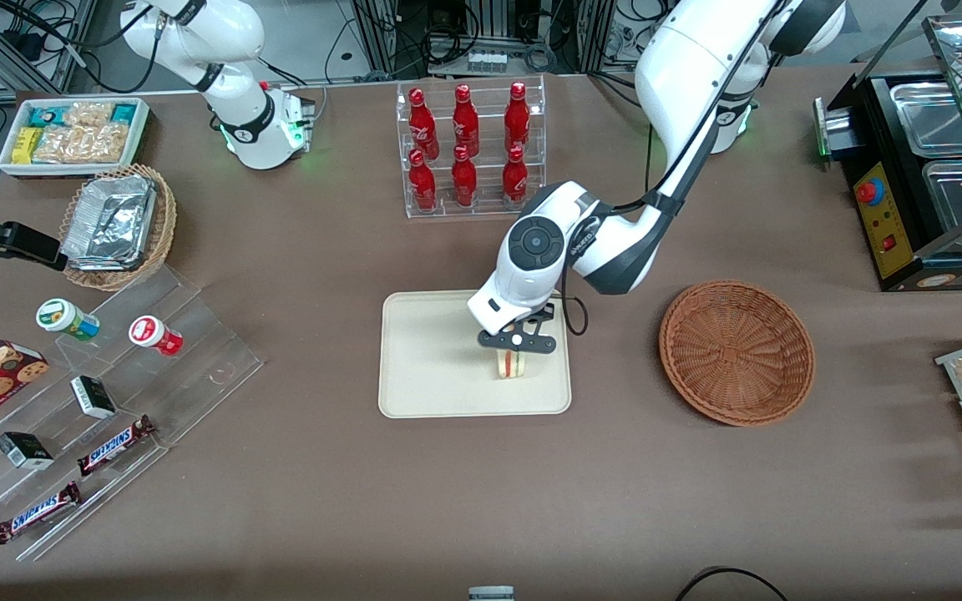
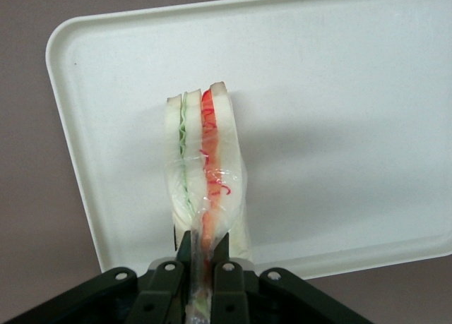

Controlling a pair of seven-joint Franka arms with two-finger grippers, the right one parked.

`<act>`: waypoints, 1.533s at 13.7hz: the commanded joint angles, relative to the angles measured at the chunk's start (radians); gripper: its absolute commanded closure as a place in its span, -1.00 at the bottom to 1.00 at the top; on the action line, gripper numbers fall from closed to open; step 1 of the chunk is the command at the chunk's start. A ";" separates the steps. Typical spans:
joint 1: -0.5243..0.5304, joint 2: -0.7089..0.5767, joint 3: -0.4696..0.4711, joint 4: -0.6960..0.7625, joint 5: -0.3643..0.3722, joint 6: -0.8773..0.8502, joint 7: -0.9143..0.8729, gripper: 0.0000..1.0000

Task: Place sandwich from basket to tray
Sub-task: 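Lower the sandwich onto the tray and open the left gripper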

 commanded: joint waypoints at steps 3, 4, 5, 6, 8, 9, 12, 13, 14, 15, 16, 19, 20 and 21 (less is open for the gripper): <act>0.005 0.015 0.005 0.024 0.014 -0.014 0.083 1.00; 0.006 0.019 0.005 0.024 0.014 -0.014 0.092 1.00; 0.006 0.021 0.007 0.024 0.014 -0.014 0.097 1.00; 0.006 0.024 0.008 0.023 0.015 -0.014 0.097 1.00; 0.006 0.033 0.008 0.020 0.014 -0.015 0.088 1.00; 0.006 0.036 0.008 0.020 0.014 -0.014 0.086 1.00; 0.006 0.039 0.010 0.020 0.014 -0.014 0.078 1.00; 0.006 0.039 0.010 0.020 0.012 -0.014 0.065 0.98; 0.006 0.039 0.010 0.020 0.014 -0.014 0.054 0.32; 0.006 0.039 0.008 0.020 0.014 -0.011 0.052 -0.70; 0.006 0.039 0.008 0.020 0.014 -0.010 0.049 -1.00; 0.006 0.039 0.010 0.020 0.014 -0.007 0.051 -1.00; 0.006 0.039 0.010 0.020 0.014 -0.007 0.051 -1.00; 0.006 0.039 0.010 0.020 0.014 -0.009 0.051 -1.00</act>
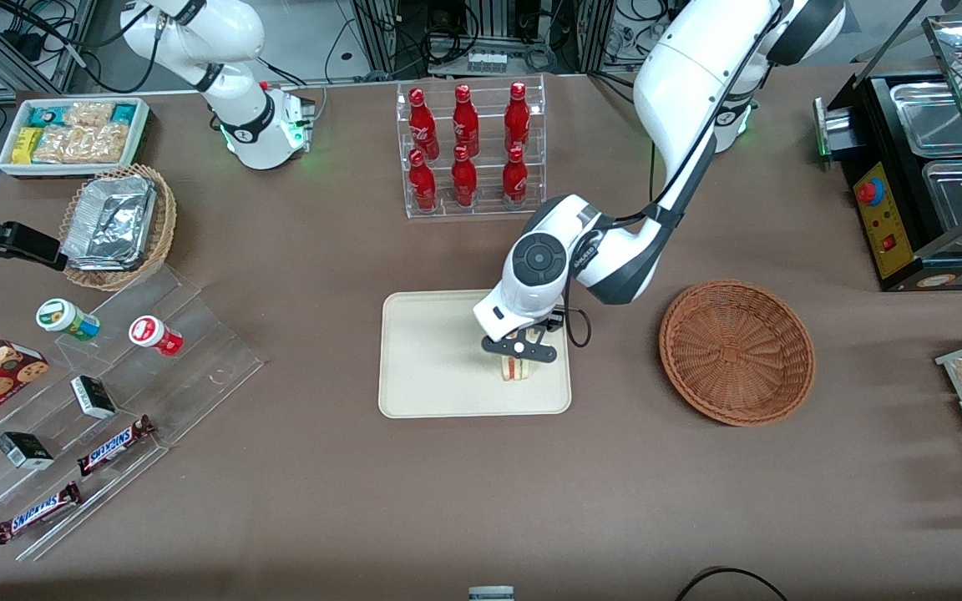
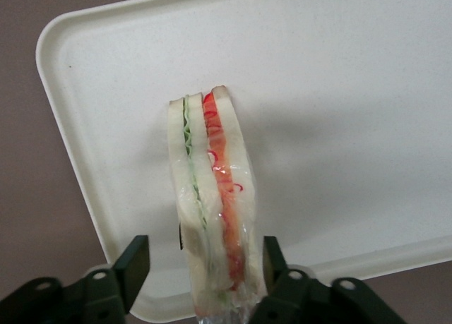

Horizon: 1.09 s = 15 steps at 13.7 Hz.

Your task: Place sandwich from basket to tray

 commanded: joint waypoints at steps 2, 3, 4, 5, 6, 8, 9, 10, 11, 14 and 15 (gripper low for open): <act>0.001 0.003 -0.002 0.019 0.013 -0.011 -0.017 -1.00; 0.003 0.003 -0.002 0.019 0.013 -0.012 -0.017 -1.00; 0.004 -0.001 -0.002 0.019 0.013 -0.012 -0.017 -1.00; 0.004 -0.006 -0.002 0.019 0.013 -0.014 -0.019 -1.00; 0.006 -0.014 -0.002 0.022 0.010 -0.023 -0.023 -1.00; 0.007 -0.052 0.001 0.029 0.008 -0.093 -0.045 -1.00; 0.029 -0.072 0.001 0.029 0.005 -0.119 -0.042 -1.00; 0.053 -0.092 -0.001 0.029 0.000 -0.126 -0.042 -1.00; 0.072 -0.110 -0.001 0.028 -0.001 -0.132 -0.043 -1.00; 0.150 -0.162 -0.001 0.022 -0.001 -0.201 -0.031 -1.00; 0.177 -0.175 -0.001 0.020 -0.001 -0.216 -0.030 -1.00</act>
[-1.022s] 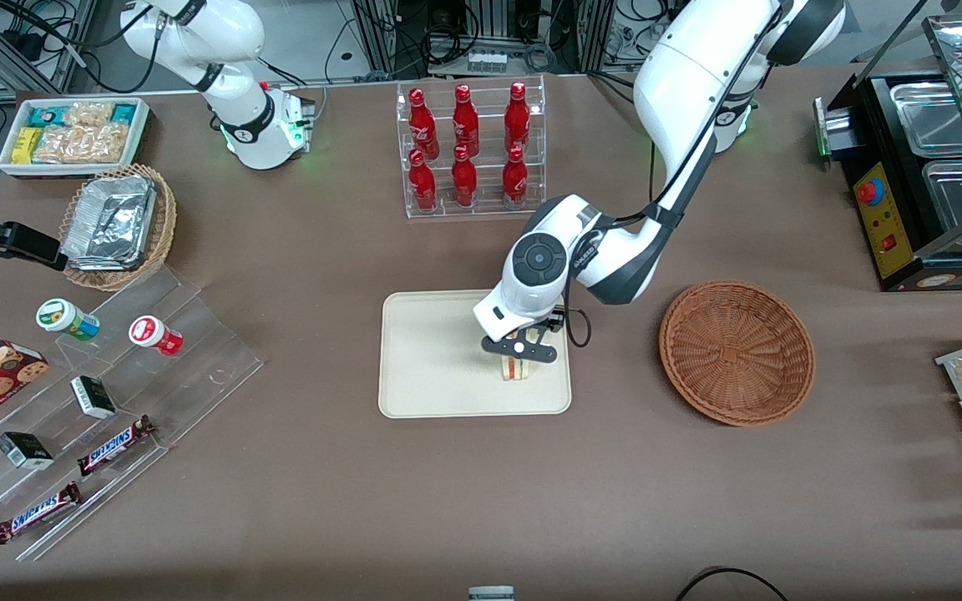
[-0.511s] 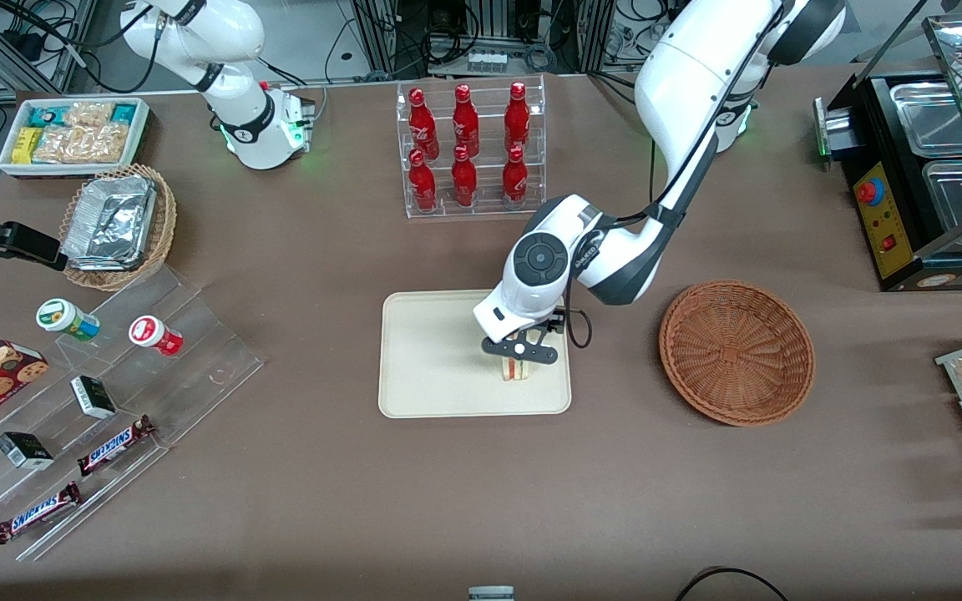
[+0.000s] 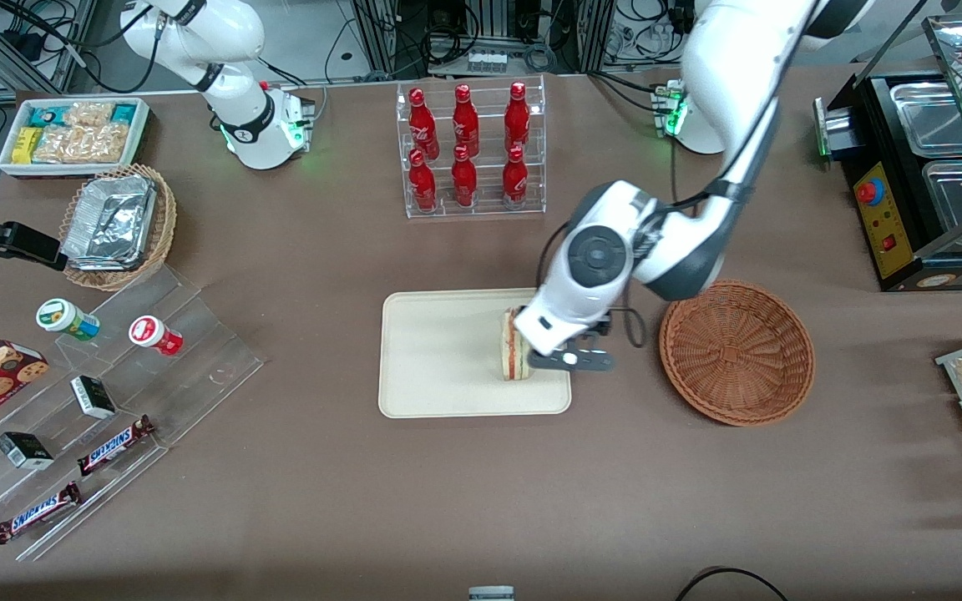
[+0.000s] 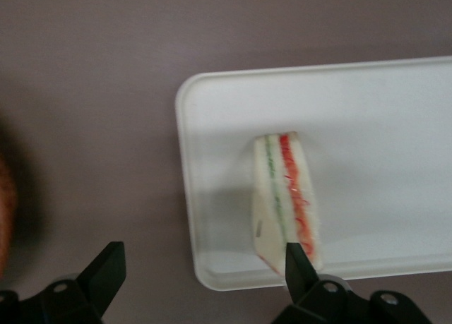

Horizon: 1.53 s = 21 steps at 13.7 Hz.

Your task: Place sandwich from basket to tray

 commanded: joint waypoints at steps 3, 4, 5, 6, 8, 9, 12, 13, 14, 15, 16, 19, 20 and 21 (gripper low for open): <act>0.140 -0.075 -0.006 -0.021 0.001 -0.070 0.033 -1.00; 0.173 -0.085 -0.006 -0.019 0.001 -0.079 0.041 -1.00; 0.205 -0.095 -0.006 -0.019 0.001 -0.079 0.048 -1.00; 0.242 -0.100 -0.009 -0.018 -0.001 -0.085 0.074 -1.00; 0.280 -0.126 -0.006 -0.014 -0.001 -0.158 0.142 -1.00; 0.308 -0.138 -0.006 -0.010 -0.001 -0.197 0.189 -1.00; 0.392 -0.195 -0.006 -0.004 0.002 -0.310 0.327 -1.00; 0.417 -0.216 -0.006 0.004 0.008 -0.347 0.369 -1.00; 0.429 -0.224 -0.006 0.016 0.010 -0.379 0.390 -1.00; 0.431 -0.226 -0.006 0.042 0.013 -0.422 0.397 -1.00; 0.431 -0.224 -0.005 0.079 0.016 -0.470 0.395 -1.00; 0.432 -0.252 -0.003 0.163 0.015 -0.580 0.394 -1.00; 0.434 -0.284 0.010 0.160 0.014 -0.600 0.395 -1.00; 0.434 -0.310 0.036 0.162 0.005 -0.631 0.397 -1.00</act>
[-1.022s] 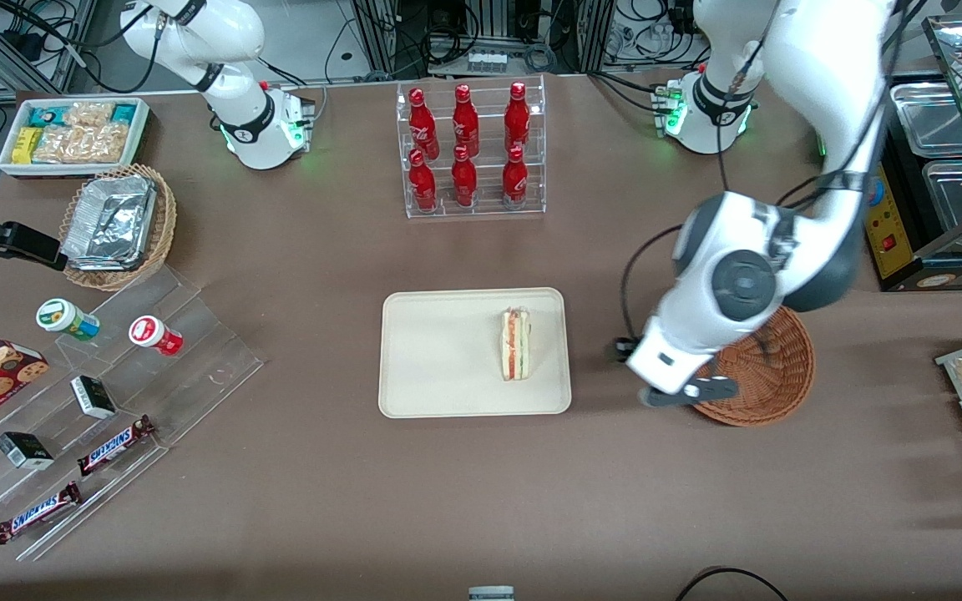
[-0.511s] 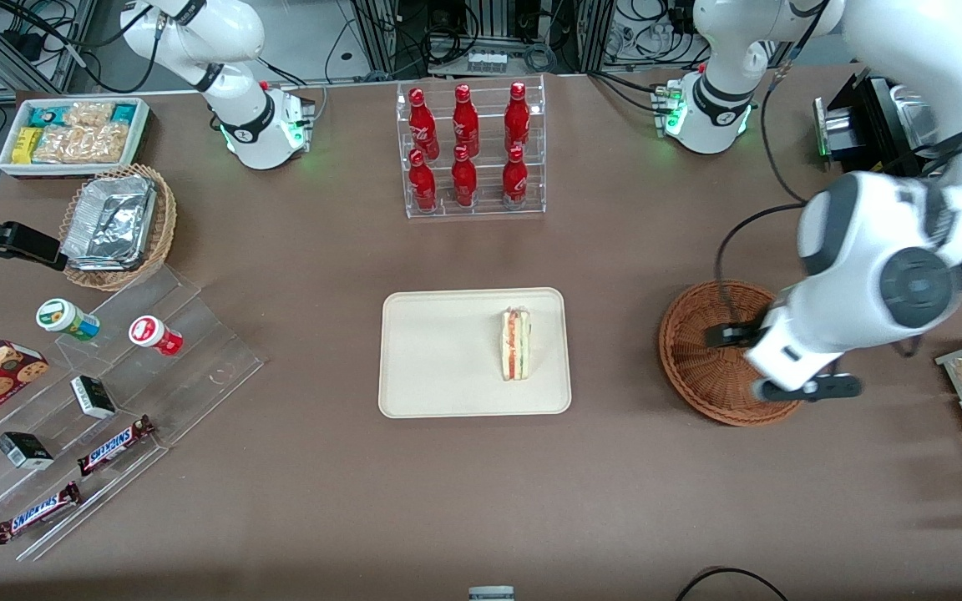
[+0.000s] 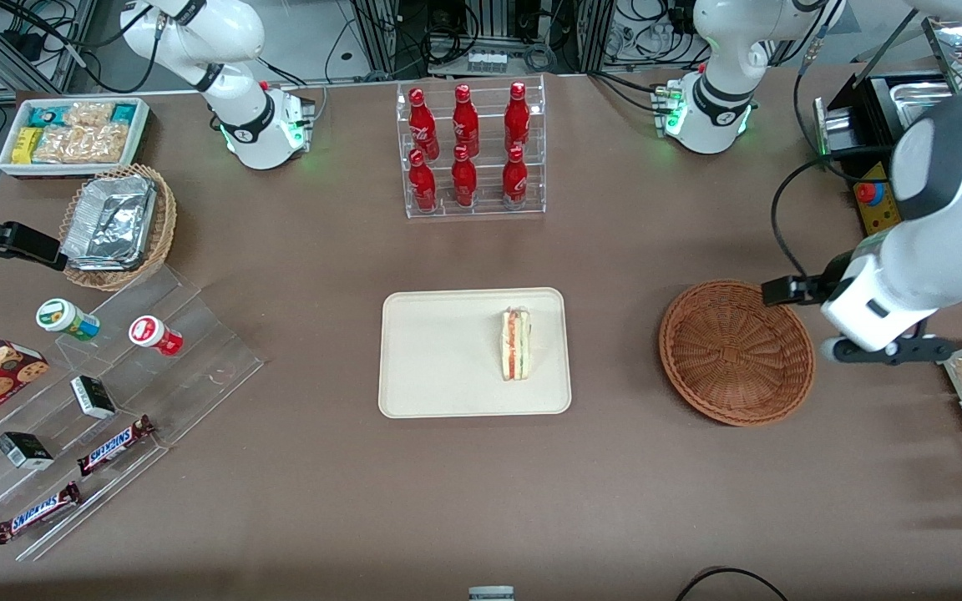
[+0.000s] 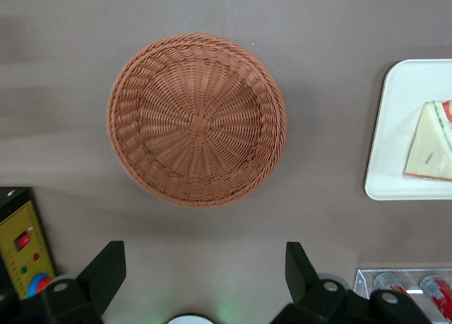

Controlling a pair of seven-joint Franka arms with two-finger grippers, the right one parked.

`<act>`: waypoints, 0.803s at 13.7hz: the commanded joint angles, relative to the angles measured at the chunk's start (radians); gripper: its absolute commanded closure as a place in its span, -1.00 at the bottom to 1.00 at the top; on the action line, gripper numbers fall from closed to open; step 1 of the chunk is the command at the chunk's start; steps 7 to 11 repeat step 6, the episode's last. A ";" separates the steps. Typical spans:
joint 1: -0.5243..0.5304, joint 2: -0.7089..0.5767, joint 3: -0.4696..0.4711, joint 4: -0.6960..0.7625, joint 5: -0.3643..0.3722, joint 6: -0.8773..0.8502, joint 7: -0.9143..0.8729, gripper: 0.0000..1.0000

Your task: Place sandwich from basket to tray

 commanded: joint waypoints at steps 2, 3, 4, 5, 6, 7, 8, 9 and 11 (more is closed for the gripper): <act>0.005 -0.114 0.044 -0.011 0.005 -0.096 0.059 -1.00; 0.006 -0.141 0.064 -0.033 0.005 -0.107 0.091 -1.00; 0.006 -0.176 0.079 -0.065 0.005 -0.107 0.103 -1.00; 0.006 -0.203 0.090 -0.095 0.008 -0.107 0.105 -1.00; 0.006 -0.218 0.093 -0.114 0.011 -0.107 0.103 -1.00; 0.006 -0.218 0.093 -0.114 0.011 -0.107 0.103 -1.00; 0.006 -0.218 0.093 -0.114 0.011 -0.107 0.103 -1.00; 0.006 -0.218 0.093 -0.114 0.011 -0.107 0.103 -1.00; 0.006 -0.218 0.093 -0.114 0.011 -0.107 0.103 -1.00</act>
